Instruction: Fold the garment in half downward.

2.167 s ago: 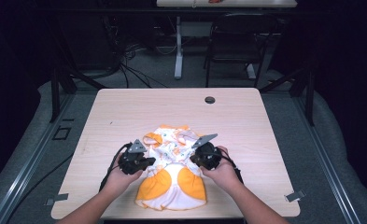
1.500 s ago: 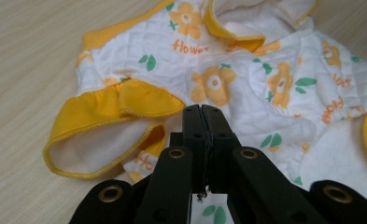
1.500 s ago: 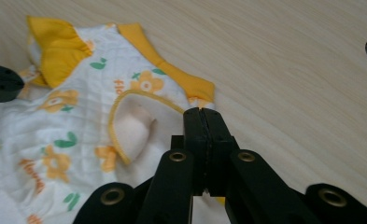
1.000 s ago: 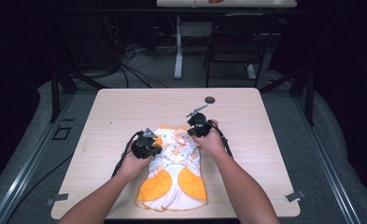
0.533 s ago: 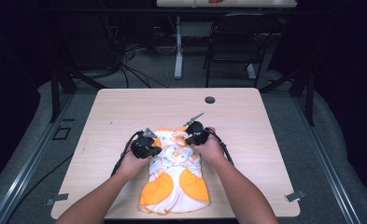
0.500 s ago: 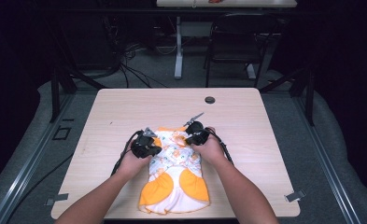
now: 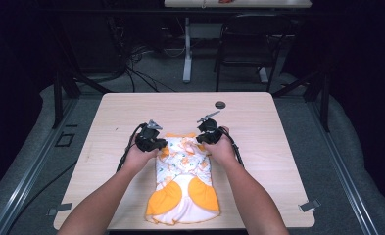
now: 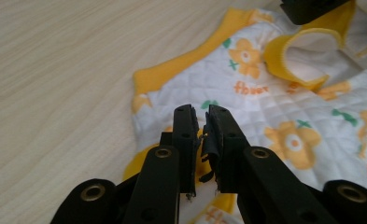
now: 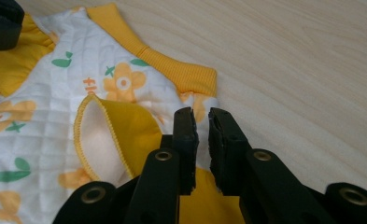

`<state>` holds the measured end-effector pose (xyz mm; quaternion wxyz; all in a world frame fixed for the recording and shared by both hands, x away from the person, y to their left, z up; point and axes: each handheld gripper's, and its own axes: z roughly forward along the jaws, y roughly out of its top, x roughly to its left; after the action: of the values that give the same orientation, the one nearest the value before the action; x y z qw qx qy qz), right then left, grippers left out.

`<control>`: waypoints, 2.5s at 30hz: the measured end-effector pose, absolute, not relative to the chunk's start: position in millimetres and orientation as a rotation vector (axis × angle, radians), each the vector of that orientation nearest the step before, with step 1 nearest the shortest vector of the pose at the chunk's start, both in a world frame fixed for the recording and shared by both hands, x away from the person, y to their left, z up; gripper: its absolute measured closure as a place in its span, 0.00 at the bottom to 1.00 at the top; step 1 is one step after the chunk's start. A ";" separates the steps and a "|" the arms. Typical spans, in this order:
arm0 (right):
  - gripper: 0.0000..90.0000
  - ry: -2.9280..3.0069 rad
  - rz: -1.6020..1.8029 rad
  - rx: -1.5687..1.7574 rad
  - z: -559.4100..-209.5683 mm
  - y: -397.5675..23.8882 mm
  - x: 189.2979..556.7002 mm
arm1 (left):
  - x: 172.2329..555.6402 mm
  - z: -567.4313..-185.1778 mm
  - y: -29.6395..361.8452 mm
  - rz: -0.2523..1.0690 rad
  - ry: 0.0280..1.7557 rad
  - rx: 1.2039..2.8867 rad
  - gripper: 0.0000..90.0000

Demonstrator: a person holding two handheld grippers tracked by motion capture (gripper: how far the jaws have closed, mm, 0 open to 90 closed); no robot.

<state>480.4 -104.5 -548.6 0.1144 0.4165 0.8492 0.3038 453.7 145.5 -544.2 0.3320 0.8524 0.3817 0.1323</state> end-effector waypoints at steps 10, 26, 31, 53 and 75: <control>0.75 2.486 0.851 1.236 -559.5 -100.6 488.0 | 467.3 -554.3 155.5 0.379 1.079 2.199 0.79; 0.80 2.546 0.829 1.219 -563.5 -101.4 485.0 | 475.5 -569.3 156.3 0.330 1.138 2.206 0.64; 0.89 2.564 0.821 1.206 -562.7 -98.4 482.1 | 475.4 -569.9 156.5 0.289 1.126 2.193 0.73; 0.98 2.547 0.857 1.122 -534.9 -99.3 467.4 | 468.1 -548.6 163.4 0.266 1.103 2.150 0.94; 0.98 2.436 0.983 1.053 -497.2 -115.9 457.1 | 459.8 -497.0 161.3 0.385 0.998 2.094 0.94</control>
<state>457.1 -115.9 -497.2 0.1550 0.3675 0.8504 0.3433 459.8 161.3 -497.0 0.3846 0.8220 0.3918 0.1512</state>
